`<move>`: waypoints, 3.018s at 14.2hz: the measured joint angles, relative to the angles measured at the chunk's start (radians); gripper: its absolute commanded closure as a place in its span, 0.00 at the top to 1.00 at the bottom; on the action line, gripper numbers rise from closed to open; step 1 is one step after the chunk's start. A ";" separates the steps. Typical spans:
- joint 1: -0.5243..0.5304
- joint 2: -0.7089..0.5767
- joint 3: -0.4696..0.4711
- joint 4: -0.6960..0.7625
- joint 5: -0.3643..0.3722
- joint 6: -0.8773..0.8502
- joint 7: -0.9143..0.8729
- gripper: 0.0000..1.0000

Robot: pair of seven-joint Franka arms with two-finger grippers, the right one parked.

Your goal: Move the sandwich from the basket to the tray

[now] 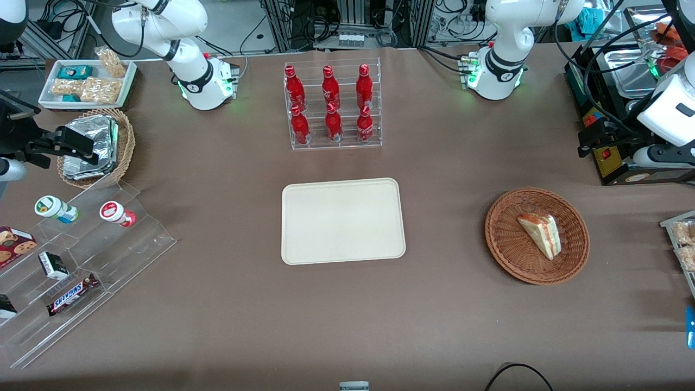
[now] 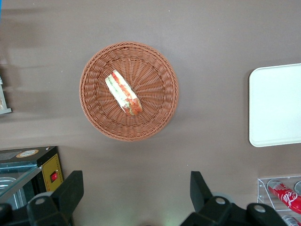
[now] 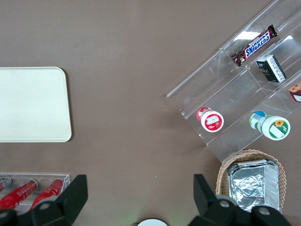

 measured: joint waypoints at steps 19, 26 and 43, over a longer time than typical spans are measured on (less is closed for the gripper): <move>0.032 0.043 0.004 -0.097 0.005 0.017 0.000 1.00; 0.091 0.126 0.008 -0.469 0.006 0.580 0.001 1.00; 0.108 0.313 -0.009 -0.585 0.001 0.893 -0.516 0.01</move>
